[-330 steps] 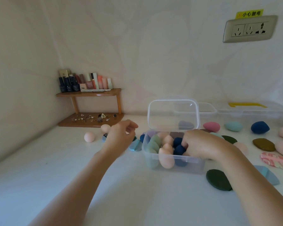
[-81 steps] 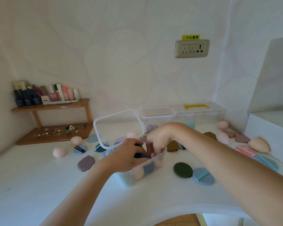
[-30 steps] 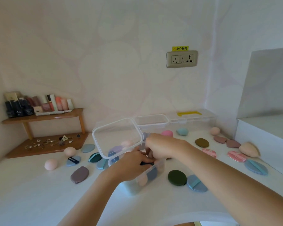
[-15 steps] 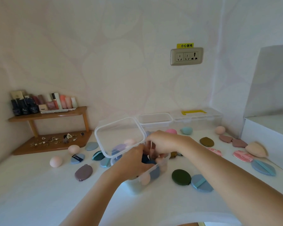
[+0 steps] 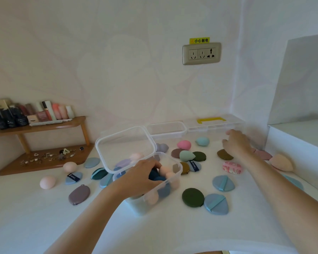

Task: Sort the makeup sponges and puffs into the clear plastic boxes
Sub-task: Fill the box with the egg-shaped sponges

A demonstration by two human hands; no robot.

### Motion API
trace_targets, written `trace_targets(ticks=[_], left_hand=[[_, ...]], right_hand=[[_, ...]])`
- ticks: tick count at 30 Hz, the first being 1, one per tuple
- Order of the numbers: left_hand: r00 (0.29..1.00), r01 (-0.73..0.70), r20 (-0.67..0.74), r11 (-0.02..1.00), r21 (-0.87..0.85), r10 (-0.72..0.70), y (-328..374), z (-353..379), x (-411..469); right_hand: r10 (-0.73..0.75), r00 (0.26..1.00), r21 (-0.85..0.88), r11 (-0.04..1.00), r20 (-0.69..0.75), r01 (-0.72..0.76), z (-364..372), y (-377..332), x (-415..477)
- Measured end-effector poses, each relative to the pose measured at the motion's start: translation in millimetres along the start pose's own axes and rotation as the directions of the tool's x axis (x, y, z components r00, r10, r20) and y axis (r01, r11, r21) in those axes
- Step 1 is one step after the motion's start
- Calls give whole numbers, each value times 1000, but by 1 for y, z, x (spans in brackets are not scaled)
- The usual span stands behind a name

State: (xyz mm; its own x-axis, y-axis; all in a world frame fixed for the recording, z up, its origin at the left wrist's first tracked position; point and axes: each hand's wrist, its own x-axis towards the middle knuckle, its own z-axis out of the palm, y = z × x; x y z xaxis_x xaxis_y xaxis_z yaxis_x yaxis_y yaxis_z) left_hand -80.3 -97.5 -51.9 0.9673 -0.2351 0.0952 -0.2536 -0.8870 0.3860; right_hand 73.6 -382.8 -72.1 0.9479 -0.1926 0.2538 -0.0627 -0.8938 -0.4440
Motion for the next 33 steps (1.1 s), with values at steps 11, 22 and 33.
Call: trace_targets(ticks=[11,22,33], left_hand=[[999,-6,39,995,100,2,1,4,9],[998,-21,62,989,144,13,-4,9,13],[999,0,47,993,117,-6,-7,13,14]], right_hand=[[166,979,-41,984,-116,-171,25,30,40],[105,994,576,813,7,-90,0,22,28],[-617,753,640,679,231,360,-26,-91,-66]])
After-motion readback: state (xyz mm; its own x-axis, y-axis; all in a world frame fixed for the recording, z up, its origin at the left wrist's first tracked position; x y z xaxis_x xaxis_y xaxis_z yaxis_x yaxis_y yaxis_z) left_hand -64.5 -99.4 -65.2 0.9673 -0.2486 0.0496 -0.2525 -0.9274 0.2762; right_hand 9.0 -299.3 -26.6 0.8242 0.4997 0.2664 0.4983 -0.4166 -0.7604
